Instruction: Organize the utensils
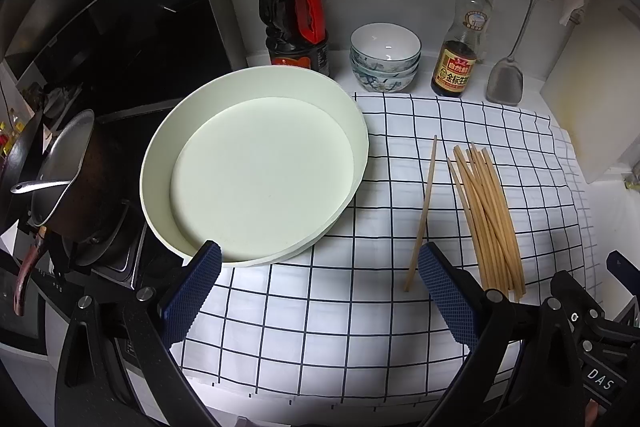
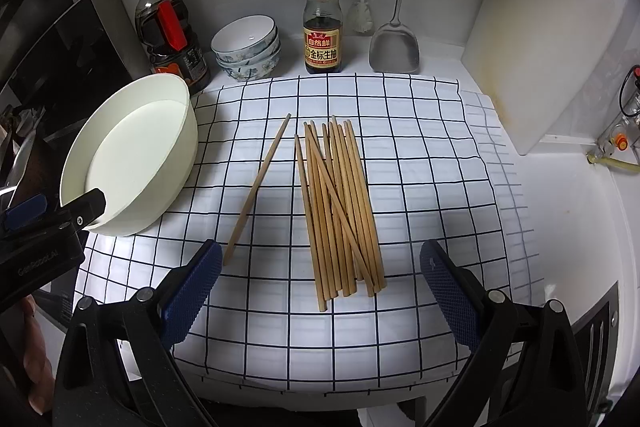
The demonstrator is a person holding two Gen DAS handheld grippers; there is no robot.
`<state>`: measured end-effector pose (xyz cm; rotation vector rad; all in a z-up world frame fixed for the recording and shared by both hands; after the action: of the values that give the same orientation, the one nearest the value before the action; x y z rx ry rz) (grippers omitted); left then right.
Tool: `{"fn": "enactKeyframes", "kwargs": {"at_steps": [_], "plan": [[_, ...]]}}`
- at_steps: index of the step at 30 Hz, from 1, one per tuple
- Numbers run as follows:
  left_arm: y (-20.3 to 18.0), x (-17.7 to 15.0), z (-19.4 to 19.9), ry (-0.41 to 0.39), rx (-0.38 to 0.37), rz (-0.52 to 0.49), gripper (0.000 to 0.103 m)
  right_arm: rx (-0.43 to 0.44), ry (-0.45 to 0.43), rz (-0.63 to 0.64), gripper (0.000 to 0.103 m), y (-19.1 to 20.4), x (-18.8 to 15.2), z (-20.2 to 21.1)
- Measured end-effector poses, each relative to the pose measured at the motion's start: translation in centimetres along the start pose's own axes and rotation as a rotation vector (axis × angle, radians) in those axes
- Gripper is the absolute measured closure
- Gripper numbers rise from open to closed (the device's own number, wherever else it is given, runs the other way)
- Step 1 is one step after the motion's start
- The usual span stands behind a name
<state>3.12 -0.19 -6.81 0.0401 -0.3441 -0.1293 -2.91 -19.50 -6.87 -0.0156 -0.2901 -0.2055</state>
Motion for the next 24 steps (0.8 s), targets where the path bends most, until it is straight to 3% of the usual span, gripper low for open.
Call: {"fn": "enactKeyframes", "kwargs": {"at_steps": [13,24], "plan": [[0.0,0.2,0.0,0.002,0.0,0.0,0.006,0.005,0.001,0.0,0.008,-0.2,0.1,0.3],[-1.3,-1.3,-1.0,0.032,-0.007,-0.018,0.006,0.101,0.015,-0.049,0.008,-1.4,-1.0,-0.7]]}}
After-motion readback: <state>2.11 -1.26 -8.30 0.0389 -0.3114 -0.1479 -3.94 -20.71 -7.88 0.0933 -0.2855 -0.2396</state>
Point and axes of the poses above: each gripper's, at about its wrist camera, not at the fingertips, and z roughly against the way its jaws point, y to its left, x to its top, the point moved 7 cm from there along -z, roughly the way its jaws point, and after that the axes turned 12 degrees about y, right-handed, at the moved point
